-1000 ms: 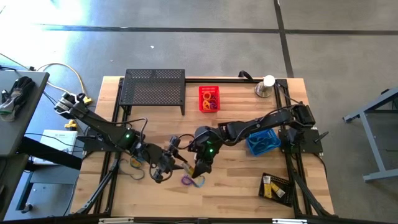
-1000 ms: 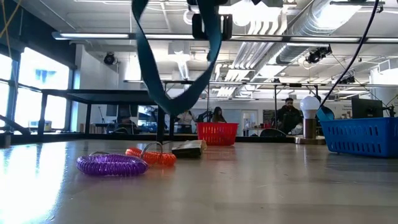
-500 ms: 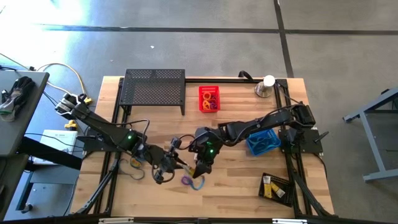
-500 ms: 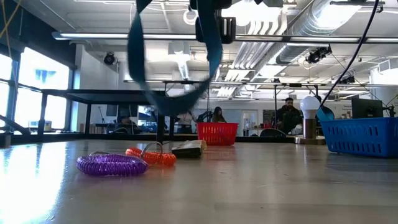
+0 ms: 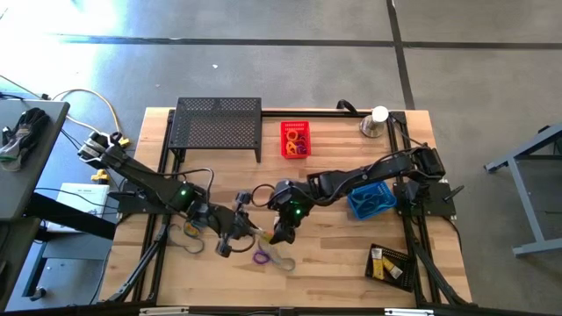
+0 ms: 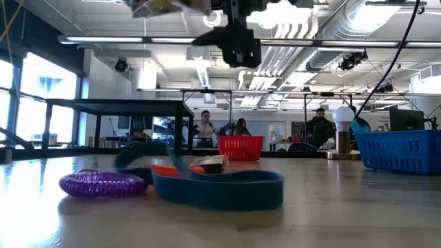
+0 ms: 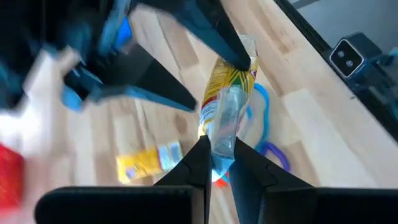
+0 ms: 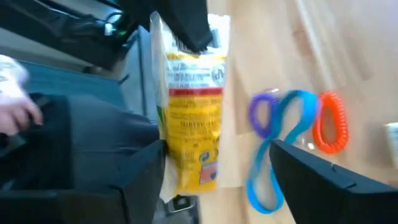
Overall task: Pick & Place Office Desk Supplies
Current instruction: Put the left crayon box into the black bin
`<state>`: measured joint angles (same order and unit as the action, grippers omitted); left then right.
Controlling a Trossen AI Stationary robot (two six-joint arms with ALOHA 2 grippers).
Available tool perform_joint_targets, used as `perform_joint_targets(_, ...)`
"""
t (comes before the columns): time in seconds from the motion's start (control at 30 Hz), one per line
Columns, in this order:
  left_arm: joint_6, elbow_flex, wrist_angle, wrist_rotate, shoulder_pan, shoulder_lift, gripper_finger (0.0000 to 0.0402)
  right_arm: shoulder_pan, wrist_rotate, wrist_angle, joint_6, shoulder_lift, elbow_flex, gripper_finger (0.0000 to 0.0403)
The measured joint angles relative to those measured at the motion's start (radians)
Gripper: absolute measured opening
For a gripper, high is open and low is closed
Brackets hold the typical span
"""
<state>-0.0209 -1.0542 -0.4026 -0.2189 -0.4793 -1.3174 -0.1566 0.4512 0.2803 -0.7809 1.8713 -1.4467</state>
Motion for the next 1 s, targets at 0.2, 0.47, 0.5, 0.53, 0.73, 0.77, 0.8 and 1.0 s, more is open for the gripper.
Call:
perform_joint_targets(0.2, 0.279, -0.001, -0.139, 0.078, 0.024, 0.003, 0.0033, 0.002, -0.041, 0.018, 0.043, 0.0, -0.001, 0.0294)
perform_joint_targets(0.47, 0.609, -0.001, -0.246, 0.206, 0.091, 0.007, 0.0033, -0.004, -0.056, 0.021, 0.076, 0.0, -0.001, 0.0291)
perform_joint_targets(0.5, 0.639, -0.001, -0.244, 0.206, 0.095, 0.011, 0.0033, -0.008, -0.071, 0.022, 0.078, 0.0, -0.001, 0.0291)
perform_joint_targets(0.53, 0.665, -0.001, -0.238, 0.206, 0.102, 0.018, 0.0033, -0.013, -0.087, 0.02, 0.079, 0.0, -0.001, 0.0291)
perform_joint_targets(0.73, 0.759, -0.001, -0.184, 0.287, 0.166, 0.076, 0.0033, -0.02, -0.111, -0.029, 0.078, 0.0, -0.001, 0.029)
perform_joint_targets(0.77, 0.762, -0.001, -0.167, 0.311, 0.177, 0.082, 0.0033, -0.02, -0.122, -0.031, 0.08, 0.0, -0.001, 0.029)
perform_joint_targets(0.8, 0.766, -0.001, -0.148, 0.331, 0.187, 0.088, 0.0033, -0.018, -0.132, -0.03, 0.085, 0.0, -0.001, 0.029)
perform_joint_targets(1.0, 0.782, -0.002, -0.075, 0.386, 0.206, 0.079, 0.0033, -0.006, -0.139, -0.038, 0.145, 0.0, -0.001, 0.029)
